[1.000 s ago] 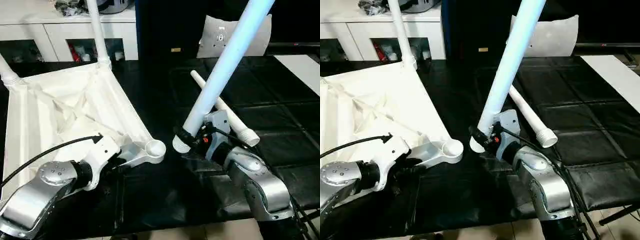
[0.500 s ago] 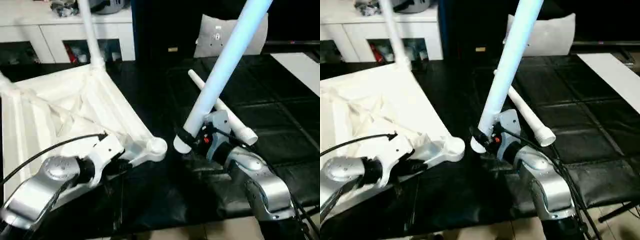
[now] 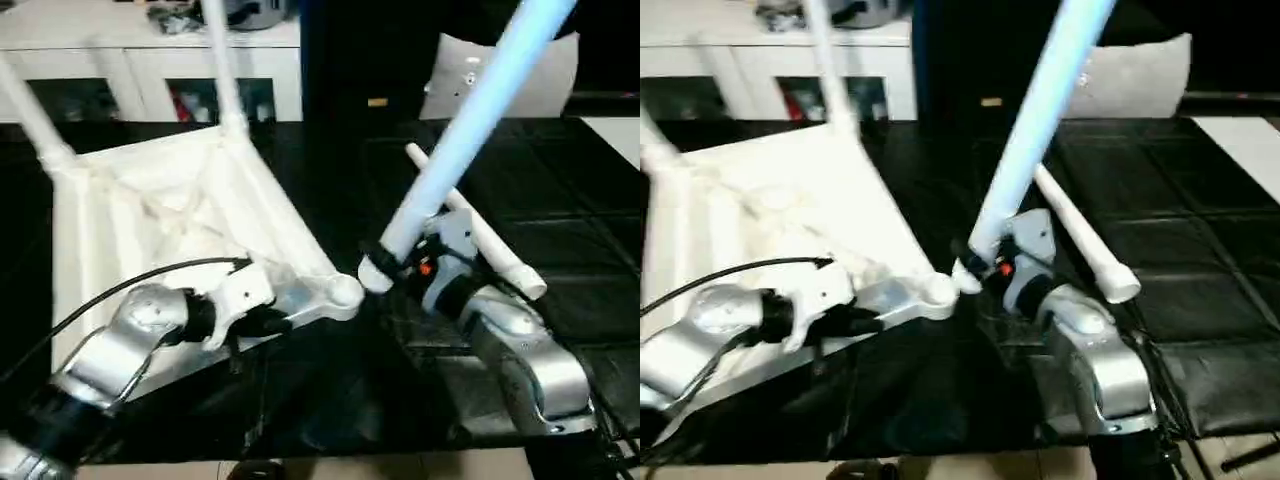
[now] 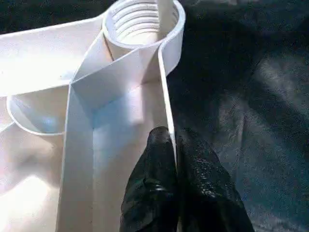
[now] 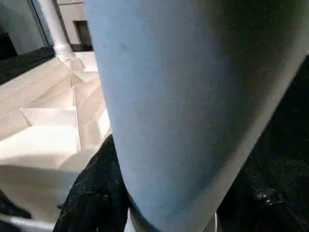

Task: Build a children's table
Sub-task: Insert table leg to table base

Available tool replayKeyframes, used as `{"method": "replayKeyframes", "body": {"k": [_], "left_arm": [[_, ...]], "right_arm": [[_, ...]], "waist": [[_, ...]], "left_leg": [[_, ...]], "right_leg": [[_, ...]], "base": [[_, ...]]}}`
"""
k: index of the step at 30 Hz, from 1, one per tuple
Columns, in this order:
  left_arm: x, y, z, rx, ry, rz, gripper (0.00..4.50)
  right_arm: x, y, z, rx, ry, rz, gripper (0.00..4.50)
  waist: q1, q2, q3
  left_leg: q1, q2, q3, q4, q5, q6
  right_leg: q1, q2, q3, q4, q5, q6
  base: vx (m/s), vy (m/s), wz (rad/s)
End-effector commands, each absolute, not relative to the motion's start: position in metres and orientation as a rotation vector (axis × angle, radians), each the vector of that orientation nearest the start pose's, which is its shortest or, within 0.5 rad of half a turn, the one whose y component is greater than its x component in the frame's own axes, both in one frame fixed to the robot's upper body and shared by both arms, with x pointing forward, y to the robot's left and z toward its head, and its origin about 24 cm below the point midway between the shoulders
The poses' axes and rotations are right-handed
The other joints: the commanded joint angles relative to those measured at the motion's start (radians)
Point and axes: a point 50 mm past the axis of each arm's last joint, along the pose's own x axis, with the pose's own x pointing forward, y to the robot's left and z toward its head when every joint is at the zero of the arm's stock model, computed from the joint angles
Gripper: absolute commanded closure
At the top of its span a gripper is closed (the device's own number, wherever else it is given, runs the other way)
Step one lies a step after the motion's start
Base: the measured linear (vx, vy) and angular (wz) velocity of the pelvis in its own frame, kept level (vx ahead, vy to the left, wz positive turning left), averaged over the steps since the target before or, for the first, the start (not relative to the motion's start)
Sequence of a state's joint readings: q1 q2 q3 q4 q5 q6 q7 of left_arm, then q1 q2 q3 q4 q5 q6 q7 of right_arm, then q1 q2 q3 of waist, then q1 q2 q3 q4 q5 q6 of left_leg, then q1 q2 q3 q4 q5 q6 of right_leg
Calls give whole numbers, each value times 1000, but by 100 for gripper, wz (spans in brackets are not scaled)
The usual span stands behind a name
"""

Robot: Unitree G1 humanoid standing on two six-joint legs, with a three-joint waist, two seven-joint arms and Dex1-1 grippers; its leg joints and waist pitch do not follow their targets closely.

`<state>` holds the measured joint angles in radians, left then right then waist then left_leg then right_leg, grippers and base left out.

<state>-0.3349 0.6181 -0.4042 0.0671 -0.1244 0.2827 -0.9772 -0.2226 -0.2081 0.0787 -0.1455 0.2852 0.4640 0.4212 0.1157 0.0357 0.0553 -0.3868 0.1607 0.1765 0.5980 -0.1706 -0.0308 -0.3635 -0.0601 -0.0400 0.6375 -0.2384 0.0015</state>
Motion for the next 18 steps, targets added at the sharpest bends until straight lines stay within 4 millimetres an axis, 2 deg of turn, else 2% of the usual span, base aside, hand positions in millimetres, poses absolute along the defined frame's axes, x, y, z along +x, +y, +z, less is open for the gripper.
{"method": "replayKeyframes", "body": {"k": [1,2,3,6,7,9,12,13,14,17,18], "left_arm": [[264,128,62,519,358,-1386,450],[264,128,62,519,358,-1386,450],[264,124,61,510,333,-1415,450],[265,121,61,521,317,-1438,450],[268,120,60,539,311,-1443,450],[272,121,60,562,305,-1438,450],[282,129,58,617,323,-1350,450],[285,133,56,647,331,-1321,450],[286,135,56,662,336,-1308,450],[294,144,55,668,332,-1210,450],[296,145,56,641,328,-1191,450]], "right_arm": [[284,-128,99,57,72,588,259],[284,-128,99,57,72,588,259],[285,-129,101,59,64,580,259],[285,-130,101,58,60,571,259],[285,-131,101,58,59,567,259],[284,-131,101,58,60,565,259],[283,-130,101,55,62,568,259],[283,-129,100,55,63,569,259],[283,-129,100,56,64,569,259],[283,-128,100,60,67,572,259],[282,-128,100,58,68,573,259]], "waist": [[-13,9,-63],[-12,8,-63],[-13,12,-62],[-11,10,-66],[-11,17,-65],[-13,11,-65],[-19,14,-66],[-22,10,-66],[-22,10,-66],[-34,11,-64],[-39,6,-62]], "left_leg": [[36,67,-29,-83,-283,-75],[37,67,-29,-83,-282,-74],[35,66,-29,-83,-279,-74],[31,67,-29,-81,-253,-67],[30,66,-29,-81,-255,-67],[31,66,-28,-80,-262,-66],[27,66,-31,-81,-258,-68],[27,65,-31,-81,-253,-65],[27,65,-31,-81,-253,-65],[25,64,-31,-80,-263,-58],[25,65,-30,-81,-265,-57]], "right_leg": [[7,-85,54,-84,-168,-158],[6,-85,54,-84,-164,-157],[6,-84,53,-85,-155,-157],[11,-85,53,-80,-115,-162],[11,-86,52,-80,-120,-164],[12,-87,53,-83,-136,-161],[16,-87,51,-82,-131,-162],[17,-85,51,-80,-115,-163],[17,-85,51,-80,-115,-163],[18,-87,51,-82,-143,-172],[18,-87,51,-83,-155,-175]], "base": [[0,0,0],[0,0,0],[0,0,0],[0,0,0],[0,0,0],[0,0,0],[0,0,0],[0,0,0],[0,0,0],[0,0,0],[0,0,0]]}}
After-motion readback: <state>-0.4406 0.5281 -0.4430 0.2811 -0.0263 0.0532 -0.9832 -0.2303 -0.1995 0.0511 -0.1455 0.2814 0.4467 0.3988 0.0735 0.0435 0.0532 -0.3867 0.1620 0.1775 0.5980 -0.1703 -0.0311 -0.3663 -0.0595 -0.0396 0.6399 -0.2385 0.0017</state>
